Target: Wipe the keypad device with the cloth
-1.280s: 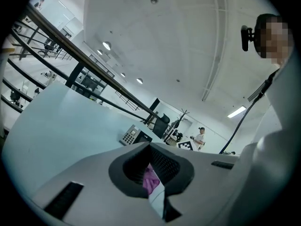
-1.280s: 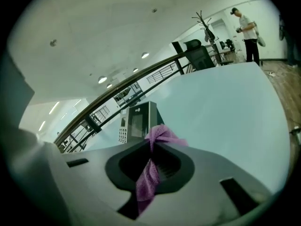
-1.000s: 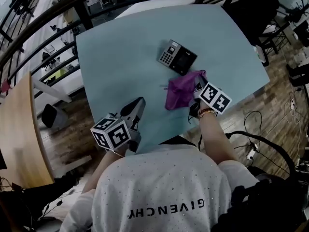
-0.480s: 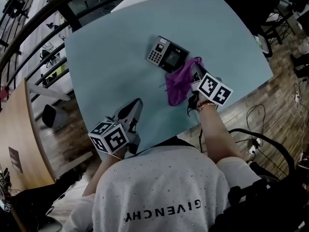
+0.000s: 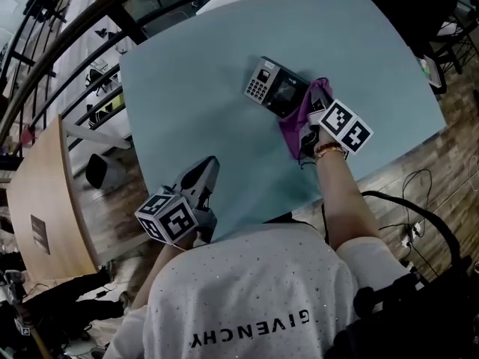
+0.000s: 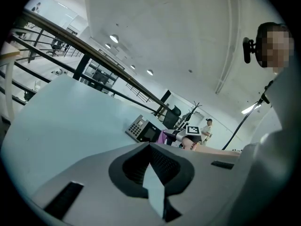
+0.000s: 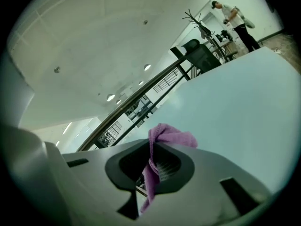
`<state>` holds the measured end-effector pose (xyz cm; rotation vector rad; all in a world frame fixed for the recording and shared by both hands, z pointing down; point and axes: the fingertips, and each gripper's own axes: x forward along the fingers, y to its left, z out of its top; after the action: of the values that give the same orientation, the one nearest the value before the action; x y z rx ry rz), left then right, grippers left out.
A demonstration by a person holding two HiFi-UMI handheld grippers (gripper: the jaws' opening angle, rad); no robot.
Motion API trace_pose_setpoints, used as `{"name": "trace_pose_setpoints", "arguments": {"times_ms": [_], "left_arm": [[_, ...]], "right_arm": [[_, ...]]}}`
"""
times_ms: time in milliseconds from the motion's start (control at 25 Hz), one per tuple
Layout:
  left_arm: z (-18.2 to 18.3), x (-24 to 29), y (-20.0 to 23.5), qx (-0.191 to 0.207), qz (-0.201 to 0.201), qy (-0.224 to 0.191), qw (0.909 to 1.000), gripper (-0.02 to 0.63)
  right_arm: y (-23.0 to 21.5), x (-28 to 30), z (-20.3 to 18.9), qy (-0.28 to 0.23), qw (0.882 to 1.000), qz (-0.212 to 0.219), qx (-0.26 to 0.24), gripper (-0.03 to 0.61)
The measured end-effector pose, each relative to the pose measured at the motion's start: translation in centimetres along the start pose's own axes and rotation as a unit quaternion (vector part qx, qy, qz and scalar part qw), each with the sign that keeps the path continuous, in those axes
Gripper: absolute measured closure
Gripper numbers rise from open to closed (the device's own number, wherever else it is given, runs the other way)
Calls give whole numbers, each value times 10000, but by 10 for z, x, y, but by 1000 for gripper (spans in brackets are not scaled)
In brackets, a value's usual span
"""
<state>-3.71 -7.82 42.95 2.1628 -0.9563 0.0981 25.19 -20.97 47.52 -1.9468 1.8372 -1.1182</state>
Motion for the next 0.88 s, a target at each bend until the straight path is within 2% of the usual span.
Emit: {"name": "trace_pose_setpoints", "arguments": {"times_ms": [160, 880], "left_arm": [[4, -5, 2, 25, 64, -58, 10000, 609], [4, -6, -4, 103, -241, -8, 9997, 609]], "right_arm": [[-8, -1, -18, 159, 9996, -136, 198, 555], [-2, -22, -77, 650, 9973, -298, 181, 554]]}}
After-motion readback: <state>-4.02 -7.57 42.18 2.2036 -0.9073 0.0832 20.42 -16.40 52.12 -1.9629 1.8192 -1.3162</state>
